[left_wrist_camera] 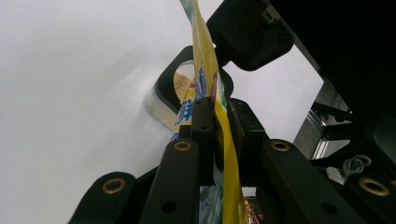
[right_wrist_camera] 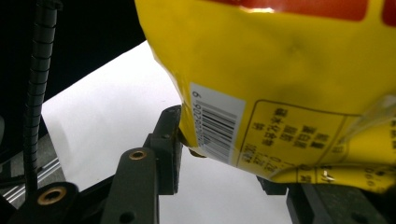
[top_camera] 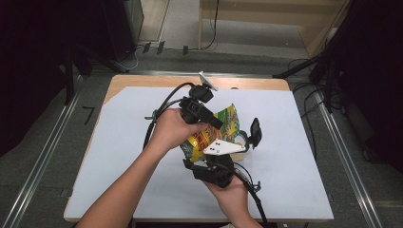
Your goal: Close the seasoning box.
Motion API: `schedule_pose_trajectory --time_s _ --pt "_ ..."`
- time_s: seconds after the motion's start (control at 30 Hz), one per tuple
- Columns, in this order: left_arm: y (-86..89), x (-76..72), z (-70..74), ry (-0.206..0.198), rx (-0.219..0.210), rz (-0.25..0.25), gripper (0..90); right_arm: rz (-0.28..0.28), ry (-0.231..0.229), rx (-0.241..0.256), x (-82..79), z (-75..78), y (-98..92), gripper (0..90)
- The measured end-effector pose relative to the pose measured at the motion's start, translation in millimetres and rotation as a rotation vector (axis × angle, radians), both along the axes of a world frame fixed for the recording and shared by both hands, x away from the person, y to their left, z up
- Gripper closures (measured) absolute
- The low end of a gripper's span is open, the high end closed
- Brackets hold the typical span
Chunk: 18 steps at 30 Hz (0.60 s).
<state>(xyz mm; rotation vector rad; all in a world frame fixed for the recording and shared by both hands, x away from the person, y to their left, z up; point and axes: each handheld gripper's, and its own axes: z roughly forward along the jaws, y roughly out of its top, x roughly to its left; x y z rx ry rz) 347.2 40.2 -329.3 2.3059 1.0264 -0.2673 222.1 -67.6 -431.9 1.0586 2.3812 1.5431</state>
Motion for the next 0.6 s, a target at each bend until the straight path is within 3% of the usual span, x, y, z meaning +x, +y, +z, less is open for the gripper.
schedule_pose_trajectory --time_s 0.6 --pt "1.8 -3.6 -1.7 -0.025 0.012 0.001 83.3 0.009 0.001 0.001 -0.2 1.1 -0.5 59.9"
